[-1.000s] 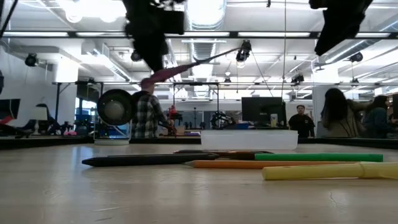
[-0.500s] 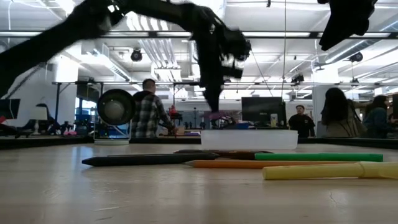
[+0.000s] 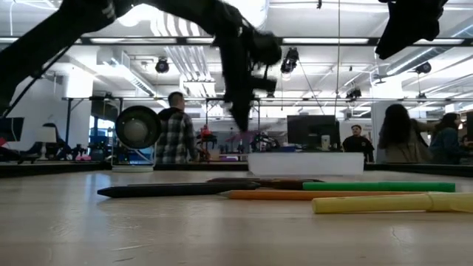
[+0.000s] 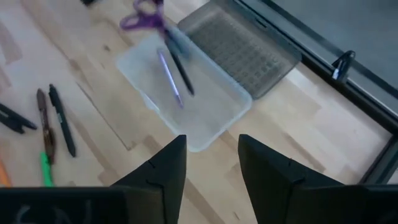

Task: Pick & place school supplies into a supply box
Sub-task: Put the purple scissors into the supply box

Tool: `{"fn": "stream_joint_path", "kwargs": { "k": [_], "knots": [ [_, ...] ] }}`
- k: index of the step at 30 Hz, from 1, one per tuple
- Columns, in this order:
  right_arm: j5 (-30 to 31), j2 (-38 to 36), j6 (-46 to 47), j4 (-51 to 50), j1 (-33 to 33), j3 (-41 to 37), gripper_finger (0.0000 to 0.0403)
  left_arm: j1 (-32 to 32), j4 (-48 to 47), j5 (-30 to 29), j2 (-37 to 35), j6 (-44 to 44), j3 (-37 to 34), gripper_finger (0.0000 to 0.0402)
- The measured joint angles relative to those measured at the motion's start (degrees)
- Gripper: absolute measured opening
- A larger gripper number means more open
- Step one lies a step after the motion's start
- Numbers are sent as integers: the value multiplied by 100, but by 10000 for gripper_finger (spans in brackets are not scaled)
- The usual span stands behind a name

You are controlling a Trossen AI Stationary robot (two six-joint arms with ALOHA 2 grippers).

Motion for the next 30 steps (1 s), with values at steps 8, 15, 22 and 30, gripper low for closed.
{"fn": "stream_joint_path", "kwargs": {
  "k": [8, 15, 22, 30],
  "knots": [
    [3, 95, -1, 3, -4, -29, 137, 27, -31, 96, 364, -186, 1443, 0],
    [1, 71, 93, -1, -2, -32, 137, -129, 271, 371, 613, -262, 1106, 0],
    [-3, 84, 96, -1, -2, -32, 137, -127, 1609, 341, 611, -620, 491, 0],
    [-12, 80, 143, -1, -2, -32, 137, -133, 1456, 558, 628, -890, -151, 0]
  ]
}}
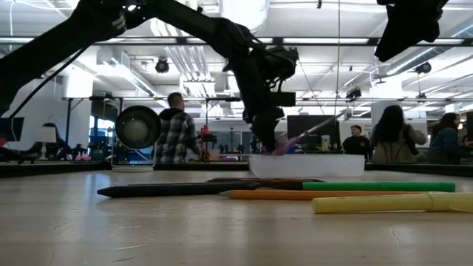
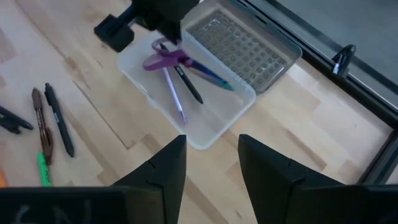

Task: Pick & place school supplies into a supply box
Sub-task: Put the purple scissors into the supply box

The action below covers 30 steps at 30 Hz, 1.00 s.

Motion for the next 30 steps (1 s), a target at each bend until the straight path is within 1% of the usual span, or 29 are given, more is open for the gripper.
{"fn": "stream_joint_path", "kwargs": {
  "k": [3, 5, 11, 17, 19, 26, 30],
  "knots": [
    [-7, 0, 11, -1, 0, 0, 137, -37, -31, 72, 0, -110, -228, 0],
    [-9, 0, 11, 0, 0, 0, 137, -67, -267, 69, 0, -117, -271, 2],
    [-8, 0, 9, -2, 0, 0, 137, -92, -1210, 89, -31, -117, -186, 5],
    [-5, 0, 7, -2, 0, 0, 137, -90, -1767, 69, -88, -382, -32, 3],
    [2, 0, 7, -2, 0, -4, 137, -90, -1886, 69, -96, -413, -18, 4],
    [4, 0, 7, -3, 0, -73, 137, -100, -1855, 72, -118, -246, -42, 6],
    [3, 0, 9, -5, 0, -110, 137, -105, -2201, 56, -120, -276, -49, 5]
  ]
}}
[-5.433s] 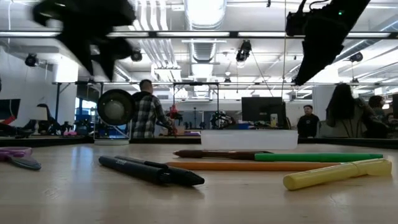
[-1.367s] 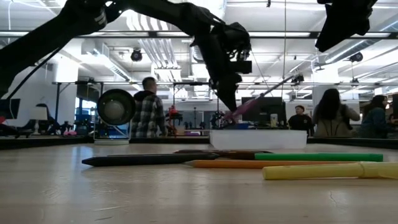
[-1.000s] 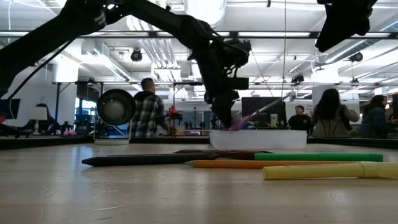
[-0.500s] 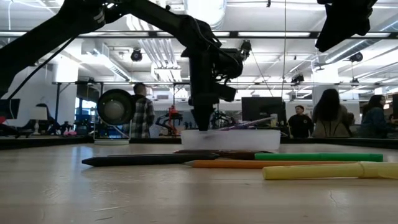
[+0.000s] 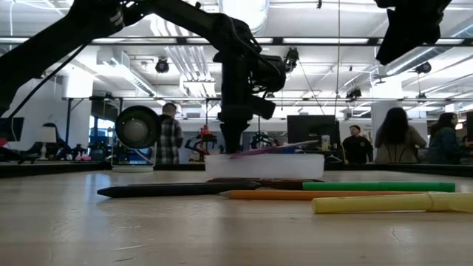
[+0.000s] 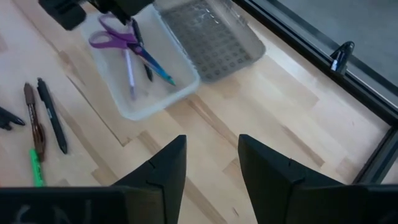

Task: Pick & place school supplies into a supply box
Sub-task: Put the purple scissors into the supply box

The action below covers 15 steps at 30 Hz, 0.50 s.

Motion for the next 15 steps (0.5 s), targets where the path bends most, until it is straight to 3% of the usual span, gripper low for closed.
{"fn": "stream_joint_path", "kwargs": {
  "k": [7, 15],
  "knots": [
    [2, 0, 22, 7, 0, -56, 137, 5, 80, -10, -144, -292, -4, 9],
    [2, 1, 102, 17, 0, -180, 137, 4, 79, -12, -159, -294, -4, 48]
  ]
}}
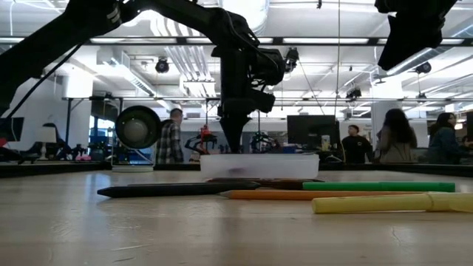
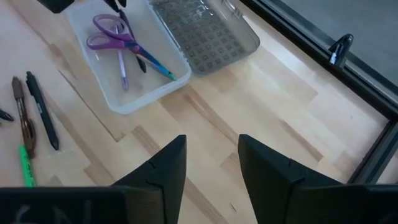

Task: Pick & place school supplies into a supply box
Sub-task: Put the purple scissors into the supply box

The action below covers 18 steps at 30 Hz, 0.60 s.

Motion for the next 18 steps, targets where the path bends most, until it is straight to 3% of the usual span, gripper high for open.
{"fn": "stream_joint_path", "kwargs": {
  "k": [10, 15, 18],
  "knots": [
    [0, -3, -74, 2, 0, -14, 137, 0, 281, -273, -639, -145, 0, 69],
    [1, -5, -81, 3, 1, -14, 137, -1, 2098, -47, -1729, 18, -475, 69],
    [7, -5, -81, 4, 0, -21, 137, 42, 3444, 292, -2534, -21, -1410, 69]
  ]
}}
